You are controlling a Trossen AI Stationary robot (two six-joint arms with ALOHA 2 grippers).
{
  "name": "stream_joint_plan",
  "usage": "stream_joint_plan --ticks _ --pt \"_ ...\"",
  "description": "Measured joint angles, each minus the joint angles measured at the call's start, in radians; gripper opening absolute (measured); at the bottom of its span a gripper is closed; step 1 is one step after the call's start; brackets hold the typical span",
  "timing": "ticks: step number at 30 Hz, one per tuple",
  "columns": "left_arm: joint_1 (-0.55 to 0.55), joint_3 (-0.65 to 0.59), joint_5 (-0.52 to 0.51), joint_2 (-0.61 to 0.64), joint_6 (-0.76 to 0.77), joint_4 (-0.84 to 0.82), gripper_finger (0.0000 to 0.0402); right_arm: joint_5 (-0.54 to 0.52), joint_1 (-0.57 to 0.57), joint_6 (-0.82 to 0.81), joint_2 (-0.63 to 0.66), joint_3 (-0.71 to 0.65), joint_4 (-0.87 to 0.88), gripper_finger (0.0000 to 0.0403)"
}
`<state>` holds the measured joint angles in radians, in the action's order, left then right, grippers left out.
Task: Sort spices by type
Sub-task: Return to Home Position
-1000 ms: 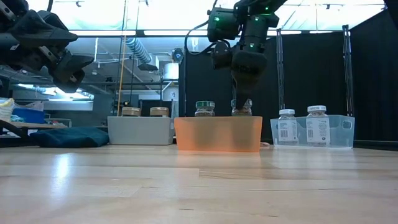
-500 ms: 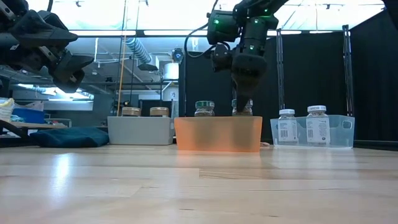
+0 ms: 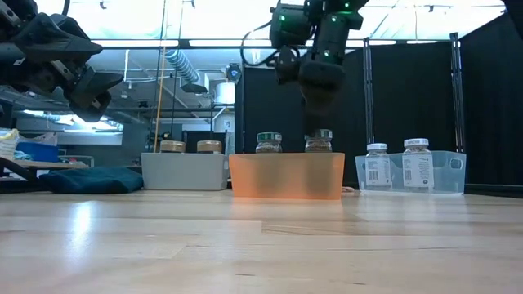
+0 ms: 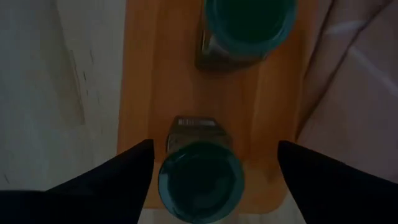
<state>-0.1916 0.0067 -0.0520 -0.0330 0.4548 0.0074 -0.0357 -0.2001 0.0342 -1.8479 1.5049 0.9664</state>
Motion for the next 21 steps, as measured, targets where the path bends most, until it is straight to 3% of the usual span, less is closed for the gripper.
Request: stream_joint_plan --ticks 9,21 --pt "0.0 0.0 -0.003 0.0 0.003 0.001 0.0224 -0.008 0.0 0.014 0.001 0.144 0.092 0.0337" --pt "0.0 0.0 -0.006 0.0 -0.004 0.015 0.0224 0.059 0.009 0.019 0.035 0.485 0.278 0.0333"
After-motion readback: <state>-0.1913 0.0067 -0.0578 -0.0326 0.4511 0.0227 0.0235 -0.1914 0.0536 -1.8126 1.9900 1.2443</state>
